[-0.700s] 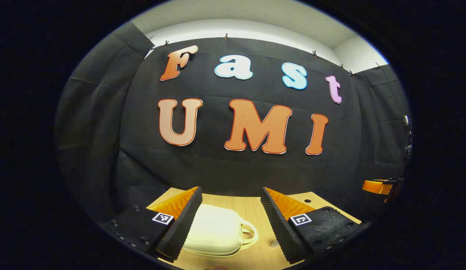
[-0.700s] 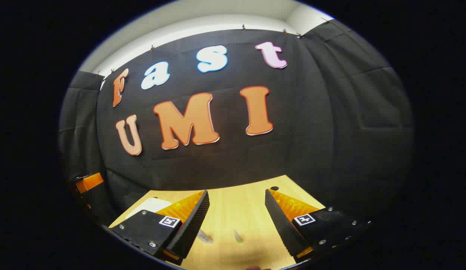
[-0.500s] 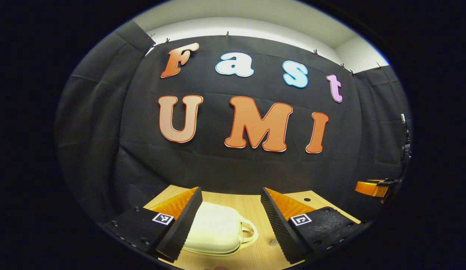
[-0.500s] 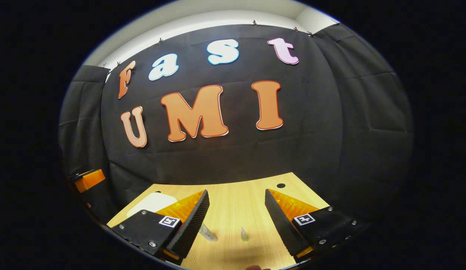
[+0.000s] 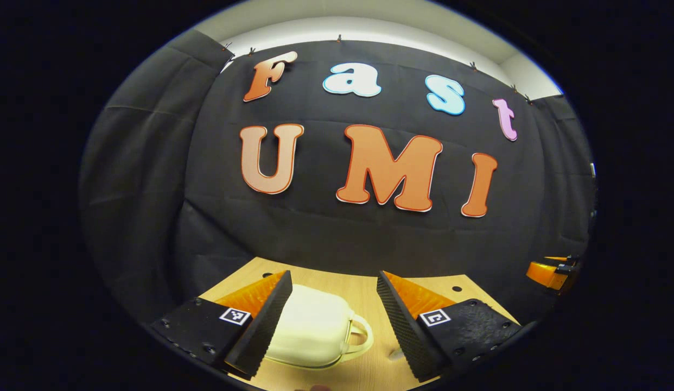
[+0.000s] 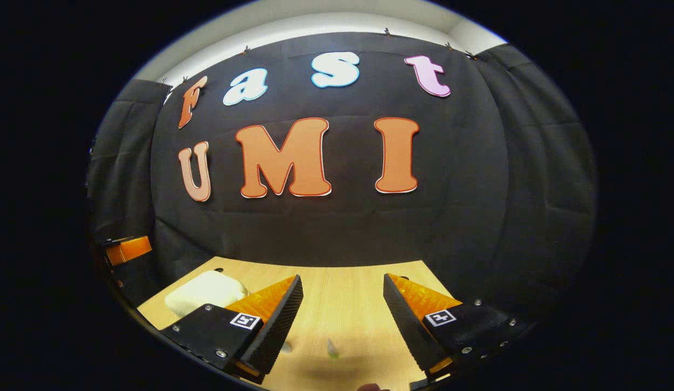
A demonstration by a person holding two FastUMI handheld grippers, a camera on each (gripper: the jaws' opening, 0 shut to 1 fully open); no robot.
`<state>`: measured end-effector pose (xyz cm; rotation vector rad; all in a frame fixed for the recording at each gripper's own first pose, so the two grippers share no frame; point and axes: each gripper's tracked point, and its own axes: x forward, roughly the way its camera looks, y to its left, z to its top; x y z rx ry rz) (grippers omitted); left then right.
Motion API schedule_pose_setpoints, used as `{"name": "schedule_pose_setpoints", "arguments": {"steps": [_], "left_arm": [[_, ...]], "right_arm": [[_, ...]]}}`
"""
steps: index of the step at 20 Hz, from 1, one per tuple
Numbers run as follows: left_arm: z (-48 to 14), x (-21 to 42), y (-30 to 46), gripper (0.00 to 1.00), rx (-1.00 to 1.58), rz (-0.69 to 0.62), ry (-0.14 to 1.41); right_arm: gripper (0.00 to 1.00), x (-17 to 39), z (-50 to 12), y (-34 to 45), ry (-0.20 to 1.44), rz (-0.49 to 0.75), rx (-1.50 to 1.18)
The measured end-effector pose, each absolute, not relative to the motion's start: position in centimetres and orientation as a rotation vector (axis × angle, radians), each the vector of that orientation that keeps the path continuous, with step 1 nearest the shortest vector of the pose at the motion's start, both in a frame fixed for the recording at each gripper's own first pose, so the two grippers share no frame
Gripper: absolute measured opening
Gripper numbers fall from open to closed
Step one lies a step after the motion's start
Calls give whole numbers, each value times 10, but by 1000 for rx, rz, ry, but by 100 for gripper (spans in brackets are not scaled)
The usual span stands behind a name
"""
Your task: First open the suitcase, pack the skin care products into it, and then close the suitcase.
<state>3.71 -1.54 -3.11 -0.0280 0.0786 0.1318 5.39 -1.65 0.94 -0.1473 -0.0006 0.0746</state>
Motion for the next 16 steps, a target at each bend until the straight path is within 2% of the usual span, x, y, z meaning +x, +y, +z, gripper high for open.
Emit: {"name": "schedule_pose_setpoints", "arguments": {"steps": [7,9,16], "left_arm": [[-43,52,-32,97,43,132,91],[-51,60,-31,94,83,120,119],[-88,70,-18,100,381,80,192]], "right_arm": [[95,75,-2,-18,34,124,-154],[95,78,-3,-17,34,107,-148],[95,69,-31,-20,80,49,-147]]}}
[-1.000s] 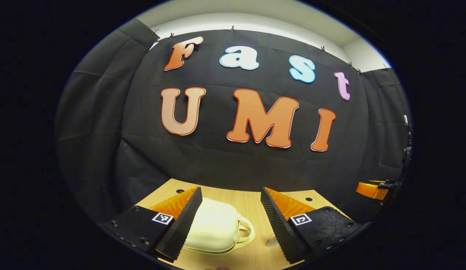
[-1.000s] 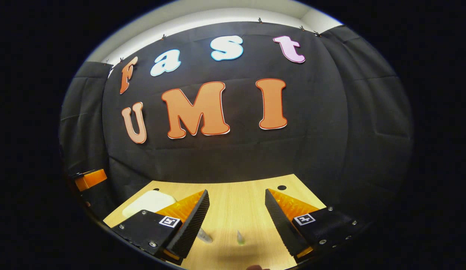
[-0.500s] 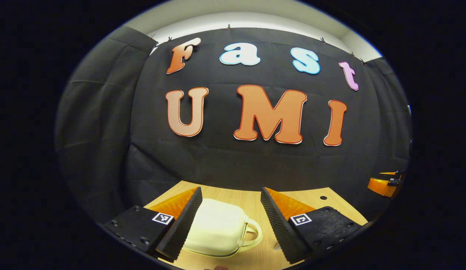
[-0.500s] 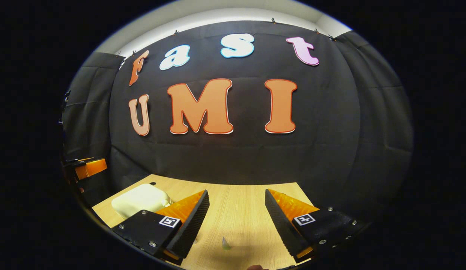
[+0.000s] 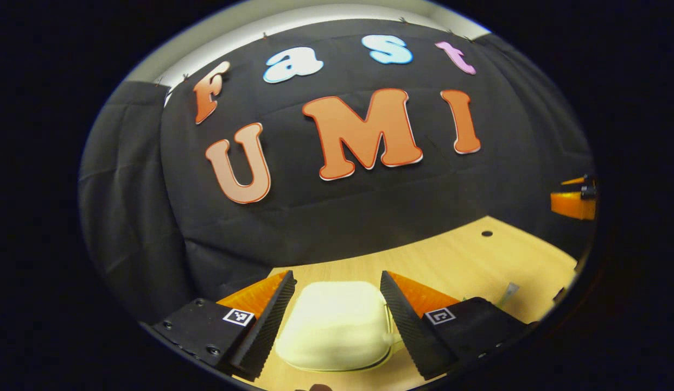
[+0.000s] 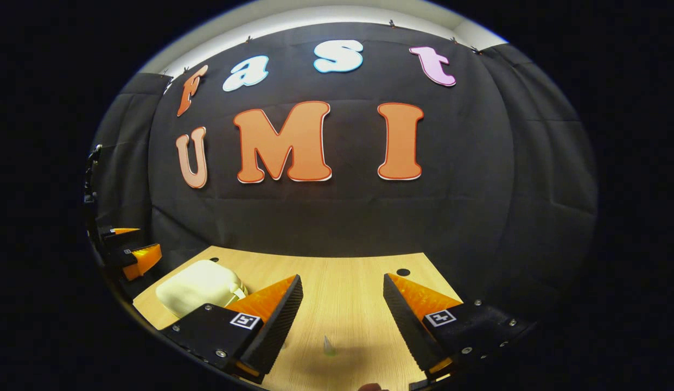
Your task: First open the suitcase, pack the skin care products into it, and then close the suitcase.
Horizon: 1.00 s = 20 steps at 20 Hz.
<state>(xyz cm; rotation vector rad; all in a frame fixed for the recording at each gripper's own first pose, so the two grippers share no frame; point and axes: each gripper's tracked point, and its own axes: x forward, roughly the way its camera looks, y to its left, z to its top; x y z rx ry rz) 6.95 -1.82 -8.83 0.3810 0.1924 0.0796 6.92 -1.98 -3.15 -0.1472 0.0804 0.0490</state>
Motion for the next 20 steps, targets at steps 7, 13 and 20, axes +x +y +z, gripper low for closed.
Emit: {"name": "schedule_pose_setpoints", "arguments": {"steps": [7,13,20], "left_arm": [[-171,73,-49,98,560,-78,338],[-234,72,-68,98,767,-191,444],[-307,84,-82,99,971,-312,594]], "right_arm": [[95,59,-60,-44,168,-11,-120],[94,45,-75,-67,209,-50,-126],[95,38,-88,-98,258,-103,-103]]}}
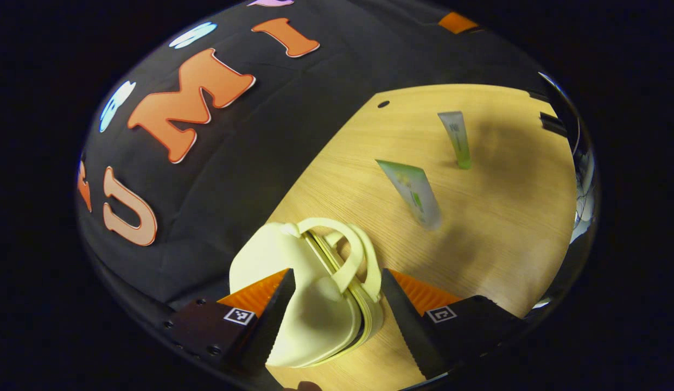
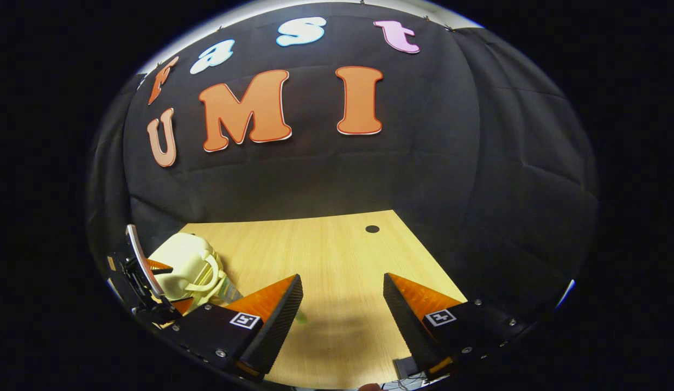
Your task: First open the suitcase, pack the skin care products into it, and then close the suitcase.
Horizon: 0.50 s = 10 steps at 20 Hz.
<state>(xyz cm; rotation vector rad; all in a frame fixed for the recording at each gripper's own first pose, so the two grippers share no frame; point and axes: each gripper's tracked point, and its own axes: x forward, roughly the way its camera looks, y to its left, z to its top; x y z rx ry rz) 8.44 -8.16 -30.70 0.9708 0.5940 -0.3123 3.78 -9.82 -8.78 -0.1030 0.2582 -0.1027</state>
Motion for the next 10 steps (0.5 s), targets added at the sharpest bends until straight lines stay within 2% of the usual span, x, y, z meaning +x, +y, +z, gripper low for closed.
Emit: {"name": "schedule_pose_setpoints", "arguments": {"steps": [5,10], "left_arm": [[-319,105,-73,99,1082,-265,617],[-328,128,-76,98,1162,-283,633]], "right_arm": [[95,38,-98,-113,292,-132,-86],[95,41,-105,-119,324,-144,-68]]}}
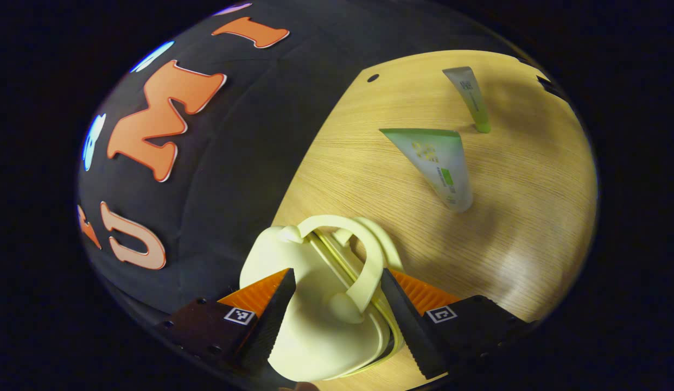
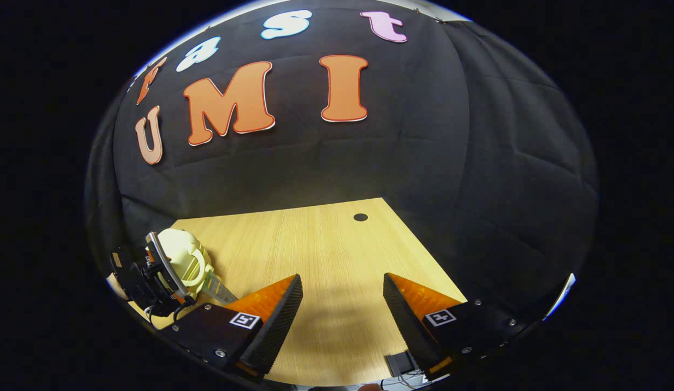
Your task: First open the suitcase, pack the skin care products into it, and then close the suitcase.
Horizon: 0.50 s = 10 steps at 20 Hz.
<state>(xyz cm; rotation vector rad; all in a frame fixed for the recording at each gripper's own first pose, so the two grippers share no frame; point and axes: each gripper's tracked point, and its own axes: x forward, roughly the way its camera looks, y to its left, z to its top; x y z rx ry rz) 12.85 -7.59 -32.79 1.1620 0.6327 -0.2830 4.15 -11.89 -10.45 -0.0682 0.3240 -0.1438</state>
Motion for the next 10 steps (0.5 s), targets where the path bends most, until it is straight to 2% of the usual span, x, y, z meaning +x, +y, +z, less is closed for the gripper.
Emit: {"name": "schedule_pose_setpoints", "arguments": {"steps": [7,10], "left_arm": [[-350,145,-86,96,1260,-353,667],[-369,138,-92,38,1297,-386,708]], "right_arm": [[95,41,-100,-130,319,-181,-81],[95,41,-98,-132,313,-192,-76]]}}
